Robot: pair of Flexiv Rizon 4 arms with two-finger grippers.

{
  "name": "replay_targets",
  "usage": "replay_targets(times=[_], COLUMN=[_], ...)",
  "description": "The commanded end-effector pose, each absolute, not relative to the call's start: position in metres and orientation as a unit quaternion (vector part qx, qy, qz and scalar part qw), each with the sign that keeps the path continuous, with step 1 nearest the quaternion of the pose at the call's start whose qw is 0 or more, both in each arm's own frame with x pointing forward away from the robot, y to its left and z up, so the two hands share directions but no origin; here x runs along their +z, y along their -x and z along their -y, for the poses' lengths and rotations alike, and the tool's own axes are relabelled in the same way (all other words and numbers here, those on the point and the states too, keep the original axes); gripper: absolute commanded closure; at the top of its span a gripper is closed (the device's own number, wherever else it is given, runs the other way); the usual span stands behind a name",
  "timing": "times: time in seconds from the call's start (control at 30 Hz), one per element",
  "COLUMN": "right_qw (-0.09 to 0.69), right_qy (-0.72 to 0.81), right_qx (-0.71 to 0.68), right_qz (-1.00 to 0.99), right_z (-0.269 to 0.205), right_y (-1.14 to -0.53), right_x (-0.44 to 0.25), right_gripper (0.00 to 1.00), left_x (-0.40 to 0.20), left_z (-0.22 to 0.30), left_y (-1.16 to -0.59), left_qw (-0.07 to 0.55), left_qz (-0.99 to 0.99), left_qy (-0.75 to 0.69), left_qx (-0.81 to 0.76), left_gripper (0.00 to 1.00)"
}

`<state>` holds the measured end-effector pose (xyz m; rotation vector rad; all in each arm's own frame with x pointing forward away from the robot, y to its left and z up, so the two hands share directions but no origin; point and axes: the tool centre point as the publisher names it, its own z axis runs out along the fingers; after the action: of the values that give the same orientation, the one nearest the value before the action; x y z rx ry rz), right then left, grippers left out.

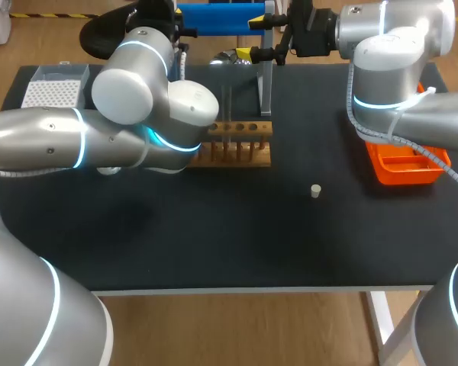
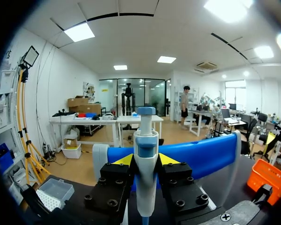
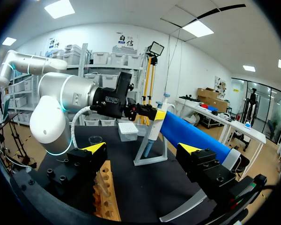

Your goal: Invert the test tube, pick up the pipette, mount the tip to pipette, aspirate from beaker and dispense into the tube, eject the tip, return the pipette, and cap with the stopper.

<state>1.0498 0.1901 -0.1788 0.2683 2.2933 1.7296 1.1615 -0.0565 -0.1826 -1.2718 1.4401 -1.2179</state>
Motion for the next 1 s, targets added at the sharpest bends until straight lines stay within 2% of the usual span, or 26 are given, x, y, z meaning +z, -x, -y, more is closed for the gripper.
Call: replay_targets(times=[0.03, 0.87, 0.9, 0.93, 0.97, 1.0], right_qw=[0.128, 0.128, 0.128, 0.128, 0.128, 0.128], right_qy=[-0.092, -0.092, -0.092, -0.092, -0.092, -0.092], right_qx=[0.594, 0.594, 0.594, 0.594, 0.594, 0.594], right_qz=[-0.789, -0.789, -0.789, -0.789, -0.789, -0.789], right_z=[-0.189, -0.189, -0.189, -0.189, -0.189, -0.189], right_y=[-1.049, -1.049, -1.049, -1.049, -1.049, -1.049], right_x=[-0.178, -0.178, -0.178, -0.178, -0.178, -0.178], right_gripper=[0.0, 0.0, 0.0, 0.0, 0.0, 0.0], left_x=[-0.185, -0.201, -0.201, -0.201, -0.202, -0.202], left_z=[0.057, 0.057, 0.057, 0.056, 0.056, 0.057], left_y=[-1.166, -1.167, -1.167, -1.167, -1.167, -1.167], left_qw=[0.418, 0.393, 0.391, 0.388, 0.387, 0.385], left_qz=[-0.574, -0.586, -0.586, -0.587, -0.588, -0.588], left_qy=[0.511, 0.533, 0.534, 0.534, 0.533, 0.532], left_qx=[-0.484, -0.467, -0.467, -0.469, -0.47, -0.472], left_gripper=[1.0, 1.0, 0.96, 0.69, 0.29, 0.0])
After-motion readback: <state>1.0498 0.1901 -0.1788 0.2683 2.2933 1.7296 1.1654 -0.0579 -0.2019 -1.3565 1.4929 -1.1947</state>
